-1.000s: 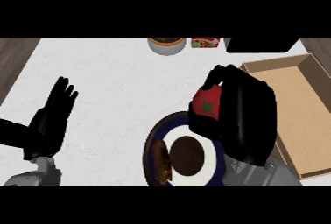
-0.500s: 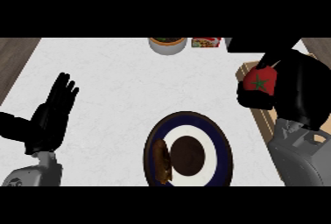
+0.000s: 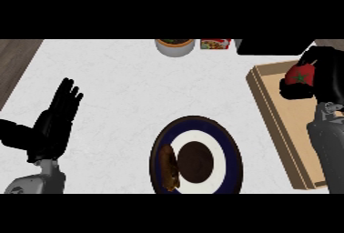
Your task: Pick the tomato from the plate and place it in the cardboard box
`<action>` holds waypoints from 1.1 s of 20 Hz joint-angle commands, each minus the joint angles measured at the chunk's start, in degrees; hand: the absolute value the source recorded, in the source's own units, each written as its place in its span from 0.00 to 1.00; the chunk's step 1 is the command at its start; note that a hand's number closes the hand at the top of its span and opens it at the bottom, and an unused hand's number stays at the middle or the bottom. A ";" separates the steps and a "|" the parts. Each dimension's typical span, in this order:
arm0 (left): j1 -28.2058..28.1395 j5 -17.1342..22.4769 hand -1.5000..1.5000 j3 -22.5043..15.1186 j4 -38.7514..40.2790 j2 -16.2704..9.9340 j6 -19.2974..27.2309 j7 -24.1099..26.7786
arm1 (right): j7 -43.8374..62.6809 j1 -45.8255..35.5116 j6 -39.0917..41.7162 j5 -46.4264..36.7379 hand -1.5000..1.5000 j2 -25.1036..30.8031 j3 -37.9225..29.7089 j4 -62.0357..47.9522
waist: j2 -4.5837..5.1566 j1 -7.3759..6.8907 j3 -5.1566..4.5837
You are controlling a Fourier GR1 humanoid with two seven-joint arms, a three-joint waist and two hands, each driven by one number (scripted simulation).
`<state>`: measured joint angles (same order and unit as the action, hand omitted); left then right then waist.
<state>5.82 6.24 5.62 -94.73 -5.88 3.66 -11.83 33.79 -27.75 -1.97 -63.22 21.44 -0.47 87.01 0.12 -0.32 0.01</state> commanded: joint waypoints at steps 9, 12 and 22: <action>-0.35 -0.39 0.50 -0.19 0.55 0.73 0.34 1.01 | -9.84 -0.55 12.55 5.93 0.00 6.50 -5.32 -23.40 | 0.08 -0.17 0.00; -1.57 -0.71 0.50 -0.75 1.18 1.11 -0.29 3.08 | -16.35 -5.06 -0.83 4.67 0.00 5.02 -7.73 -34.73 | 0.27 -0.86 0.04; 0.28 0.12 0.50 0.77 1.90 0.16 -0.04 1.31 | -26.56 -6.73 -17.90 17.11 0.00 -0.26 -16.01 -23.84 | 0.08 -0.20 0.01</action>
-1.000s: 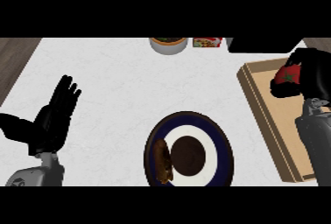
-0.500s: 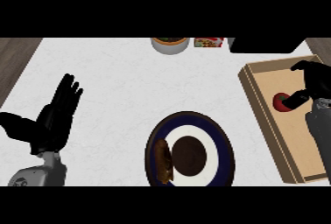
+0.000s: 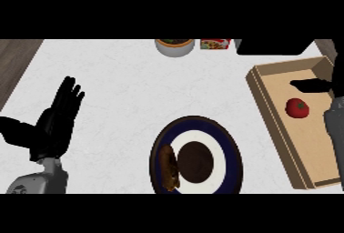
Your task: Pick the tomato from the plate and place it in the cardboard box
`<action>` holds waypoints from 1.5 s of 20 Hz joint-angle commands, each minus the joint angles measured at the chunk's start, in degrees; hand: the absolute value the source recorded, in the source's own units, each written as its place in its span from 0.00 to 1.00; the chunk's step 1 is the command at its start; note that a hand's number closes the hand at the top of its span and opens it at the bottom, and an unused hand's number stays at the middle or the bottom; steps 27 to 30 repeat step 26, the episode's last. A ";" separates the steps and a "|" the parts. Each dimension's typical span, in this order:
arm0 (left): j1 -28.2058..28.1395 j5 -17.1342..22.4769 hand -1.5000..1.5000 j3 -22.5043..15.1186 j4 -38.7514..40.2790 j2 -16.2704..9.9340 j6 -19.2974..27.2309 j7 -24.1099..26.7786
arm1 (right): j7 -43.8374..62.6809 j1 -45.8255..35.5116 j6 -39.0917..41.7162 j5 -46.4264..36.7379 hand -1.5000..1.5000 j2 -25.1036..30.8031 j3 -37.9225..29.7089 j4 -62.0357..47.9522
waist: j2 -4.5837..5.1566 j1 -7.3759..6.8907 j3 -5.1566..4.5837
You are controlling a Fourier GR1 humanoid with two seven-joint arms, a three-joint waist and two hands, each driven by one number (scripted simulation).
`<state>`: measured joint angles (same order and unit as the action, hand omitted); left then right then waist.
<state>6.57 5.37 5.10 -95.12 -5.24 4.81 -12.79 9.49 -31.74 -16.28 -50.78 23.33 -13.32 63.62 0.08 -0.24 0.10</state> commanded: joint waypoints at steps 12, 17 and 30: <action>-1.61 3.11 0.50 2.98 -1.49 -2.68 -2.65 -0.93 | -6.16 4.00 5.98 36.70 0.00 -2.90 -21.88 12.98 | -0.31 0.69 -0.07; -1.84 1.78 0.50 1.06 -3.62 -0.99 -1.03 -2.66 | -10.39 10.58 7.76 42.47 0.00 -0.74 -25.48 14.70 | -0.15 0.43 -0.08; -3.61 0.61 0.50 0.76 -3.71 -0.73 -1.41 -0.73 | -17.32 19.01 11.74 51.05 0.00 2.40 -29.47 14.45 | -0.12 0.32 -0.10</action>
